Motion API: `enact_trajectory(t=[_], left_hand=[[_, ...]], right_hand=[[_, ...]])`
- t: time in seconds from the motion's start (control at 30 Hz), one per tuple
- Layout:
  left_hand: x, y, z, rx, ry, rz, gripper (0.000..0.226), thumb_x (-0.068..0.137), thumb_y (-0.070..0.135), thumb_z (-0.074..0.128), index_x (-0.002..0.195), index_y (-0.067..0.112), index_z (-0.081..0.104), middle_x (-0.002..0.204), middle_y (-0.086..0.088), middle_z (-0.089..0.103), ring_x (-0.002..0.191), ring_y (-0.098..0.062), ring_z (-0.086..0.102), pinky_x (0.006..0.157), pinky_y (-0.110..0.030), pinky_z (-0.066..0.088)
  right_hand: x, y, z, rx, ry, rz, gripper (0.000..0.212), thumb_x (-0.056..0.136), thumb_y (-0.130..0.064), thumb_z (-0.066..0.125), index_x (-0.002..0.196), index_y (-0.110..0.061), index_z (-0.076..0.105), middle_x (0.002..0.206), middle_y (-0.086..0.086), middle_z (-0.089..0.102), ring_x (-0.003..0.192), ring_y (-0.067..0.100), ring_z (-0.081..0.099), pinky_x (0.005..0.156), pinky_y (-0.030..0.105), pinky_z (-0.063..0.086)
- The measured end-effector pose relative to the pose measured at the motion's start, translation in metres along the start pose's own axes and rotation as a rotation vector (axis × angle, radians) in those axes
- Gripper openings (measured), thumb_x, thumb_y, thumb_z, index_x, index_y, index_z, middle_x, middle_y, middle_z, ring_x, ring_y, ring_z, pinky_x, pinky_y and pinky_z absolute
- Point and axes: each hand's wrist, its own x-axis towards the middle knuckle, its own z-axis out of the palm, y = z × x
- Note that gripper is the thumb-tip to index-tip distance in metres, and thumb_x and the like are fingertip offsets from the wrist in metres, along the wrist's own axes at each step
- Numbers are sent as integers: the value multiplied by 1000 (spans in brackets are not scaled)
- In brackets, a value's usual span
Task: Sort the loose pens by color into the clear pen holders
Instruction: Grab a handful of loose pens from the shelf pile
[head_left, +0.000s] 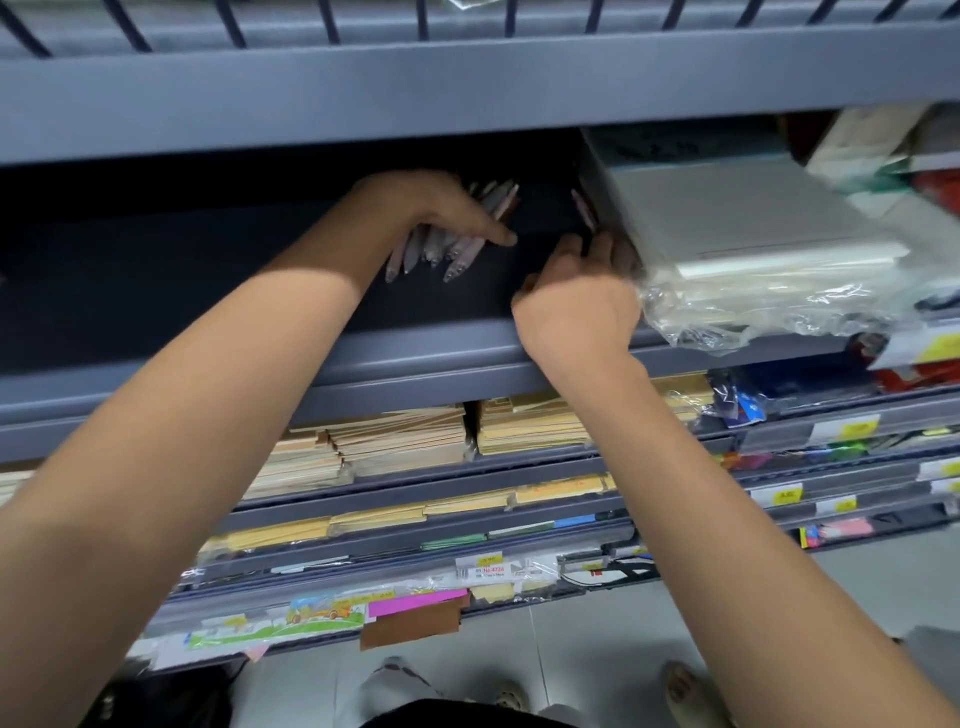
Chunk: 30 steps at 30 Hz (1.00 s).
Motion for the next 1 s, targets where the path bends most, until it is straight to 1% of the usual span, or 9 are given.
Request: enact_trajectory(t=[0.1,0.2,0.33,0.4,0.47,0.53,0.77,0.87,1.0], left_hand=[[-2,2,-2,68,7,-23,68,72,72,72,71,8,46,117,-25,62,97,-44,66,83,-59,57],[-3,7,-5,93,-23,-90,80,71,74,70,96,-2,62,115,-27,65,98,-42,67,93,-54,54],[-1,11,-7,66,-66,-107,67,80,63,71,81,-2,54,87,-25,60,90,-46,68,89,-64,53],[-4,15,-7,71,-33,-89,55,83,49,71,89,-4,57,83,-28,64,70,-47,71,73,-65,57],[-8,18,-9,120,27,-39,37,83,33,70,84,-2,57,67,-23,65,42,-34,65,38,-47,54],[-12,19,-11,189,60,-14,26,83,21,68,74,0,55,63,-17,61,44,-30,58,25,-29,41],[-12,20,-9,246,-93,-89,22,85,7,50,76,-8,65,50,-16,63,47,-28,59,33,-26,48],[-12,19,-7,268,30,-52,20,80,2,54,65,-8,61,42,-15,58,29,-24,52,33,-24,44],[-9,14,-1,273,98,-41,34,78,-1,55,45,-7,56,47,-13,56,47,-28,49,46,-26,41]], right_hand=[[3,0,-1,-19,30,-4,46,79,-24,56,116,3,56,127,25,52,124,37,41,103,42,31],[3,2,-1,-26,42,-16,46,80,-22,55,116,6,57,127,26,52,128,39,38,107,44,30],[3,-2,-2,-50,5,27,55,82,-27,54,125,7,51,133,26,49,132,36,35,106,41,28],[8,-7,-2,-111,-55,58,65,86,-31,52,137,7,40,141,25,43,137,36,29,109,43,27],[15,-12,-3,-153,-100,60,64,89,-33,49,143,0,36,148,20,37,139,35,24,110,44,29],[22,-14,-6,-179,-113,58,63,90,-34,49,145,-7,35,151,15,33,139,32,24,108,43,33],[33,-20,-5,-251,-145,133,59,92,-31,48,145,-6,37,146,14,31,135,31,26,103,46,36],[34,-25,-5,-308,-169,151,55,90,-35,49,140,-11,48,144,12,32,133,32,26,99,48,34],[31,-21,0,-338,-171,110,57,91,-35,43,142,-10,45,149,12,31,137,32,23,100,49,32]])
